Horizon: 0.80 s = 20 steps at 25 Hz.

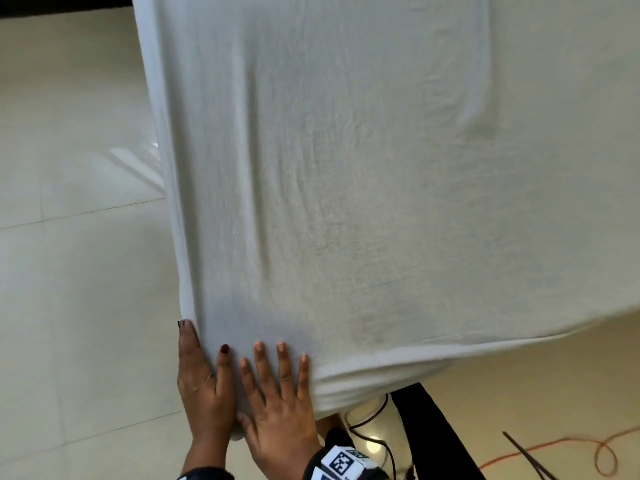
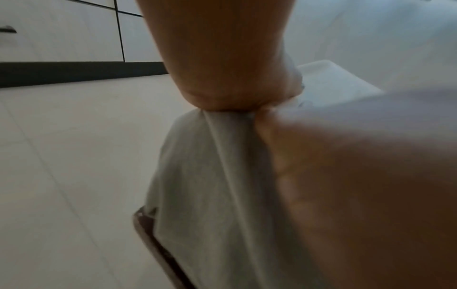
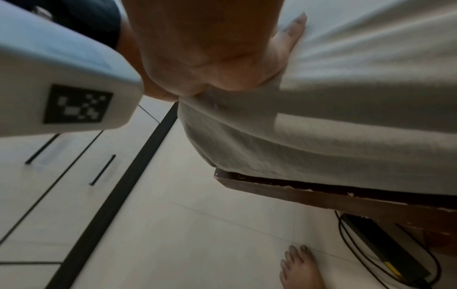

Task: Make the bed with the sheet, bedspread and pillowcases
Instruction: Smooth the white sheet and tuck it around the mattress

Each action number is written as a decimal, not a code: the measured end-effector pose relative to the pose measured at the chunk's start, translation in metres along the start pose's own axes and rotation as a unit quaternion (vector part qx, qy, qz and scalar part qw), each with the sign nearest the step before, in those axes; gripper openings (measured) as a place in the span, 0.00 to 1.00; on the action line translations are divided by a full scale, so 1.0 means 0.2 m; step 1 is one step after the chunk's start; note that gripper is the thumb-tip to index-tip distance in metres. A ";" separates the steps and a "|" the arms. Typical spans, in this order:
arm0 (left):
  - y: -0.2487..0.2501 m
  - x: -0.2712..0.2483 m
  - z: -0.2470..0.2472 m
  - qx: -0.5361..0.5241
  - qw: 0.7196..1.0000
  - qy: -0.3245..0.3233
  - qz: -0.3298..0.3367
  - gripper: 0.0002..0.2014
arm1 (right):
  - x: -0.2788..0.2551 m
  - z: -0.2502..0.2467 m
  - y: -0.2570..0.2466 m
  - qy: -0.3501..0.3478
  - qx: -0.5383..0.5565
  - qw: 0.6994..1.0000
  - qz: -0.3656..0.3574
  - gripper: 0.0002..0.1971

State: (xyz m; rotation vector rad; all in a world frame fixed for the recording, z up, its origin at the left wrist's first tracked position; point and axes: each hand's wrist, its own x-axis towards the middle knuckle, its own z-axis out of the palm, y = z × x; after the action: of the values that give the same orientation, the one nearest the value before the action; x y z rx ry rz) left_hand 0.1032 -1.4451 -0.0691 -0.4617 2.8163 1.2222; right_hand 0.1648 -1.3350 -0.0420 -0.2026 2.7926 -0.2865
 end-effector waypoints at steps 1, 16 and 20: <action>0.04 0.01 0.00 0.000 0.999 0.021 -0.038 0.35 | 0.01 -0.02 0.01 0.002 0.005 1.000 -0.008 0.38; 0.08 -0.14 0.07 -0.018 0.951 0.126 -0.282 0.42 | 0.05 0.08 0.23 -0.003 -0.054 0.988 -0.145 0.44; 0.04 -0.10 0.04 -0.036 0.943 0.067 -0.324 0.34 | 0.02 0.13 0.18 0.037 -0.047 0.989 -0.135 0.41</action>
State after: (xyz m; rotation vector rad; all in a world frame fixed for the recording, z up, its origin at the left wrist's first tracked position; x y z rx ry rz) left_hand 0.1189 -1.4302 -0.0659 -1.3801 2.3772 1.1607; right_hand 0.1651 -1.3060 -0.0749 -0.6082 2.8518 -0.2301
